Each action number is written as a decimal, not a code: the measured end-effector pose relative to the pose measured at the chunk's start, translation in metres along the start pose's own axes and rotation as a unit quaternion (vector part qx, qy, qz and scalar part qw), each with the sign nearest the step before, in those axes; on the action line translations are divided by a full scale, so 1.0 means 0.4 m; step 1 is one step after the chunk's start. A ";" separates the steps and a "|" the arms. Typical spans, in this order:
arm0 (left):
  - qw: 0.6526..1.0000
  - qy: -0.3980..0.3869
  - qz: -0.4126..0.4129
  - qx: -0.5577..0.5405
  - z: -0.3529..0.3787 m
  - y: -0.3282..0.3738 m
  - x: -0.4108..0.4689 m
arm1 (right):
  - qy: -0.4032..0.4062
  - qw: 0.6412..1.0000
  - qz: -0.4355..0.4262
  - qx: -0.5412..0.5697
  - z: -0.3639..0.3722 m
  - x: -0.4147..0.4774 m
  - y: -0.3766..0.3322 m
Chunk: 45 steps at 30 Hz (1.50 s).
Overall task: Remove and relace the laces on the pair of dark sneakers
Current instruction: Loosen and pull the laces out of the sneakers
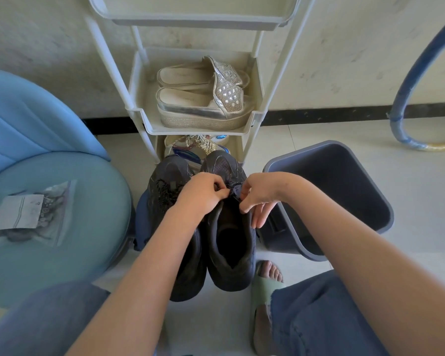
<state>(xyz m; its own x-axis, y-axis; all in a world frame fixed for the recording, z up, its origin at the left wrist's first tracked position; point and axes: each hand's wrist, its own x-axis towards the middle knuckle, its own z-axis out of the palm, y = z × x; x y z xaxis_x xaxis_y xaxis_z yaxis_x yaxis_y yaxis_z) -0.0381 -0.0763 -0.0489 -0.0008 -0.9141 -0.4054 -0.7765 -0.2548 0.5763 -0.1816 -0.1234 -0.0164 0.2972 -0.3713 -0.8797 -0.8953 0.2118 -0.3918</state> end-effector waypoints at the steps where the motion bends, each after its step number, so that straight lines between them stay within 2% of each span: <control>1: 1.000 -0.013 0.015 0.011 -0.007 0.000 0.002 | -0.002 1.000 0.002 0.001 0.000 0.001 0.000; 4: 0.998 -0.037 0.034 0.035 -0.025 0.003 0.009 | -0.009 1.000 0.009 0.000 0.000 0.001 0.002; 7: 0.998 -0.016 0.033 0.053 0.003 0.003 0.010 | -0.004 1.000 0.009 -0.004 0.003 0.002 0.002; 8: 1.000 0.009 0.012 0.002 0.016 0.002 0.009 | 0.000 1.000 0.009 -0.004 0.004 0.003 0.001; 9: 0.994 0.038 -0.028 -0.095 0.023 0.002 0.005 | 0.005 1.000 0.009 -0.006 0.005 0.004 0.000; 10: 0.970 0.068 -0.080 -0.221 0.025 0.004 0.006 | 0.009 1.000 0.009 -0.010 0.006 0.005 -0.001; 11: 0.920 0.093 -0.133 -0.356 0.022 0.005 0.011 | 0.011 1.000 0.008 -0.012 0.007 0.007 -0.002; 13: 0.790 0.123 -0.203 -0.566 0.007 0.011 0.026 | 0.008 1.000 0.007 -0.009 0.008 0.010 -0.001; 15: 0.683 0.145 -0.228 -0.679 0.002 0.020 0.027 | 0.005 1.000 0.007 -0.005 0.007 0.011 0.000; 16: 0.665 0.149 -0.219 -0.698 0.003 0.024 0.025 | 0.006 1.000 0.007 -0.005 0.006 0.011 -0.001; 17: 0.692 0.150 -0.199 -0.677 0.007 0.024 0.024 | 0.007 1.000 0.008 -0.005 0.005 0.012 0.000; 19: 0.782 0.143 -0.151 -0.587 0.017 0.019 0.020 | 0.004 1.000 0.009 -0.001 0.003 0.014 0.004; 21: 0.802 0.120 -0.142 -0.567 0.017 0.017 0.016 | -0.002 1.000 0.011 0.000 0.001 0.013 0.005; 23: 0.813 0.137 -0.129 -0.550 0.023 0.012 0.018 | -0.003 1.000 0.011 0.000 0.001 0.010 0.003; 25: 0.798 0.188 -0.129 -0.558 0.032 0.006 0.020 | 0.003 1.000 0.010 -0.003 0.006 0.006 0.000; 26: 0.774 0.219 -0.135 -0.579 0.028 0.006 0.022 | 0.009 1.000 0.010 -0.006 0.007 0.005 -0.001; 28: 0.698 0.274 -0.143 -0.646 0.003 0.011 0.023 | 0.014 1.000 0.011 -0.015 0.012 0.005 -0.003; 29: 0.672 0.295 -0.141 -0.664 -0.015 0.013 0.026 | 0.015 1.000 0.012 -0.017 0.013 0.005 -0.003; 31: 0.679 0.332 -0.133 -0.641 -0.038 0.013 0.027 | 0.012 1.000 0.014 -0.015 0.012 0.005 -0.002; 32: 0.693 0.340 -0.128 -0.623 -0.041 0.011 0.024 | 0.012 1.000 0.014 -0.016 0.009 0.004 -0.002; 33: 0.723 0.341 -0.121 -0.589 -0.039 0.009 0.021 | 0.011 1.000 0.014 -0.016 0.007 0.003 -0.001; 35: 0.822 0.319 -0.103 -0.461 -0.027 0.005 0.013 | 0.007 1.000 0.013 -0.009 0.004 0.003 0.001; 37: 0.917 0.248 -0.081 -0.302 -0.019 -0.001 0.006 | 0.007 1.000 0.011 -0.009 0.005 0.005 -0.001; 39: 0.976 0.138 -0.051 -0.160 -0.006 -0.013 0.005 | 0.009 1.000 0.010 -0.017 0.007 0.005 -0.005; 41: 0.994 0.047 -0.050 -0.084 0.008 -0.016 -0.001 | 0.008 1.000 0.009 -0.019 0.009 0.004 -0.007; 42: 0.996 0.032 -0.054 -0.066 0.010 -0.018 0.000 | 0.007 1.000 0.008 -0.018 0.009 0.004 -0.007; 45: 0.996 0.066 -0.023 -0.057 0.002 -0.016 0.005 | 0.003 1.000 0.008 -0.015 0.004 0.005 -0.002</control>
<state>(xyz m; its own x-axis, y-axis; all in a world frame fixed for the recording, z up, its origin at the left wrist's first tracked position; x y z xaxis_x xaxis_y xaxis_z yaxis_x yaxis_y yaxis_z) -0.0338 -0.0763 -0.0541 0.1210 -0.9321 -0.3413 -0.6973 -0.3245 0.6391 -0.1797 -0.1229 -0.0182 0.2813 -0.3728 -0.8842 -0.9094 0.1905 -0.3696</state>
